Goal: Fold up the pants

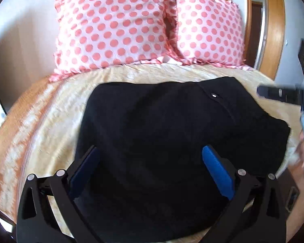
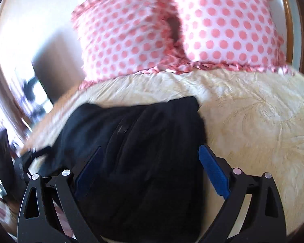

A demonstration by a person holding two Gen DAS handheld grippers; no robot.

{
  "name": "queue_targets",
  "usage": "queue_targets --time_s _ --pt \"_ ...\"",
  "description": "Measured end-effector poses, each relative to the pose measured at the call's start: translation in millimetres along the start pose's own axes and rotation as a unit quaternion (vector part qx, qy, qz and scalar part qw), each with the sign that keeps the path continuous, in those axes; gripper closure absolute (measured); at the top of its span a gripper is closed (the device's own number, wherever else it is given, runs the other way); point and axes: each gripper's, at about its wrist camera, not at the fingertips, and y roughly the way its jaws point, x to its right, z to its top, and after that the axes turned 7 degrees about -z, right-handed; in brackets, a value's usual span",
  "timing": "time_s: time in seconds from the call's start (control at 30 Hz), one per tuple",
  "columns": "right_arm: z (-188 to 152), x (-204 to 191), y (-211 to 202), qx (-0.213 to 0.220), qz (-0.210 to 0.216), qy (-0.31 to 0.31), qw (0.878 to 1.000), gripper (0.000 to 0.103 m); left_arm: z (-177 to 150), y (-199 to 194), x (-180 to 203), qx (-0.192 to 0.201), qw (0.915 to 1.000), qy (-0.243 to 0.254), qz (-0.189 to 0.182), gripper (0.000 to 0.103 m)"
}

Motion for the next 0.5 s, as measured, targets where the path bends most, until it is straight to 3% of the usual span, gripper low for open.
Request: queue_targets --time_s 0.2,0.3,0.5 --pt "25 22 48 -0.071 0.003 0.019 0.997 0.011 -1 19 -2 -0.038 0.9992 -0.01 -0.006 0.002" --pt "29 26 64 -0.103 0.002 0.019 0.994 0.014 -4 19 -1 -0.036 0.9993 -0.006 -0.005 0.002" --pt "31 18 76 -0.117 0.008 -0.024 0.993 0.029 -7 19 -3 -0.032 0.9993 -0.009 -0.013 0.002"
